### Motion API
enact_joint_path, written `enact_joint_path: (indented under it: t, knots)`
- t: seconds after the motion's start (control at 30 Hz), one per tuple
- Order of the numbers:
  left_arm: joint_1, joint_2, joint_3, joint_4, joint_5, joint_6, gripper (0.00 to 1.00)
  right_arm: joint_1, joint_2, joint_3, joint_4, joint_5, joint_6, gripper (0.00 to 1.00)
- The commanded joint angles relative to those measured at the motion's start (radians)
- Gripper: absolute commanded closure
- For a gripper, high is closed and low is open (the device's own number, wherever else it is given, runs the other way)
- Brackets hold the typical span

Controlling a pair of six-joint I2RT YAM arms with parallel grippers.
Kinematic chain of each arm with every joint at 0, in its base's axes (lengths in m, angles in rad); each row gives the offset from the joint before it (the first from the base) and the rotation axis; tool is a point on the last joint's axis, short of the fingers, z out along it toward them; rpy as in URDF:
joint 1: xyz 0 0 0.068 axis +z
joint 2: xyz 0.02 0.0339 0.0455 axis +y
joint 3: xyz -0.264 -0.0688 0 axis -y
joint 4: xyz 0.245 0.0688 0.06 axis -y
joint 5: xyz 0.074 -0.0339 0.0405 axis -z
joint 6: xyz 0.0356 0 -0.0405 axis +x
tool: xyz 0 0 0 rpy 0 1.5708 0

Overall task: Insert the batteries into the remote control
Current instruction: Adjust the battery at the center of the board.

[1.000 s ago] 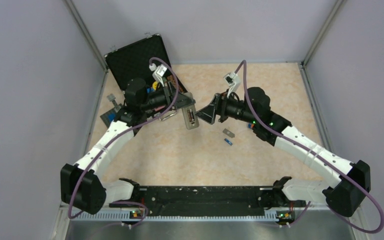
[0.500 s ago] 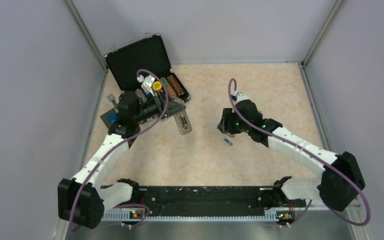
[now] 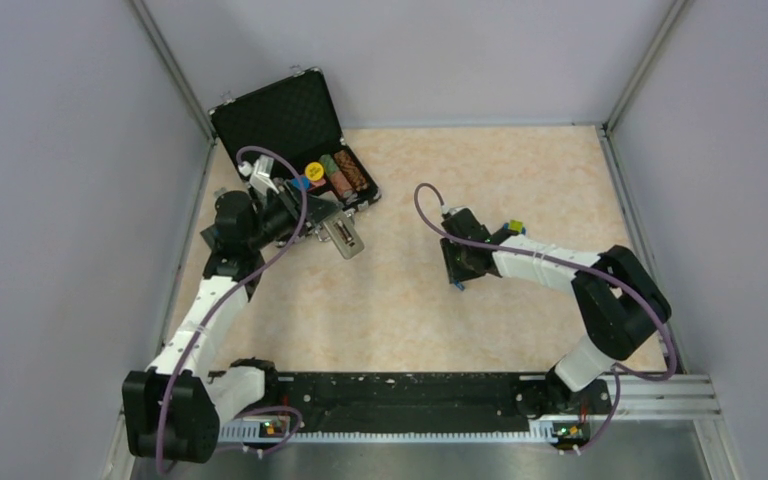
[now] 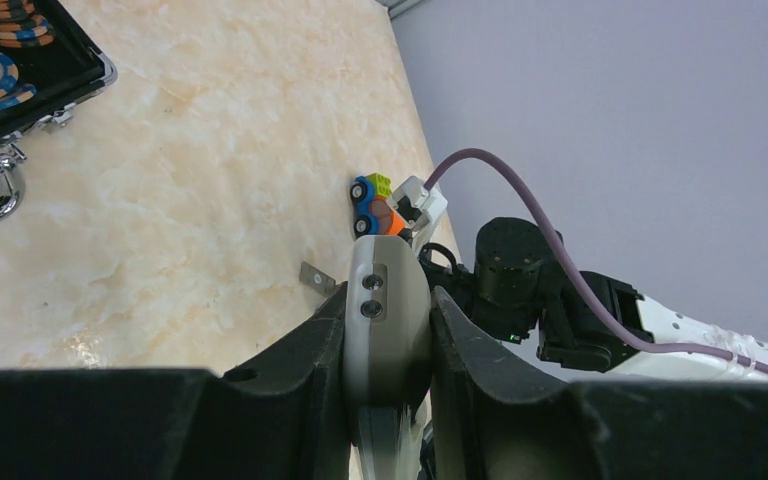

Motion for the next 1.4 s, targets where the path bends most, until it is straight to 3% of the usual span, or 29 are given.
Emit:
enact_joint_path:
  t: [0.0, 0.6, 0.93, 1.1, 1.37]
  knots:
    - [0.023, -0.022, 0.000, 0.074, 0.005, -0.014, 1.00, -0.005, 0.029, 0.075, -0.022, 0.031, -0.038, 0.65]
    - [0.060, 0.021, -0.001, 0.106, 0.047, -0.010, 1.00, -0.006, 0.114, 0.130, -0.113, -0.019, 0.012, 0.66]
    - [0.071, 0.000, -0.025, 0.106, 0.048, 0.011, 1.00, -0.006, 0.110, 0.147, -0.217, 0.028, 0.197, 0.99]
    - [0.071, -0.013, -0.042, 0.115, 0.042, 0.024, 1.00, -0.017, 0.024, 0.090, -0.211, 0.028, 0.488, 1.00]
    - [0.072, -0.043, -0.103, 0.154, 0.031, 0.005, 1.00, -0.019, -0.216, -0.184, -0.174, 0.021, 1.184, 1.00]
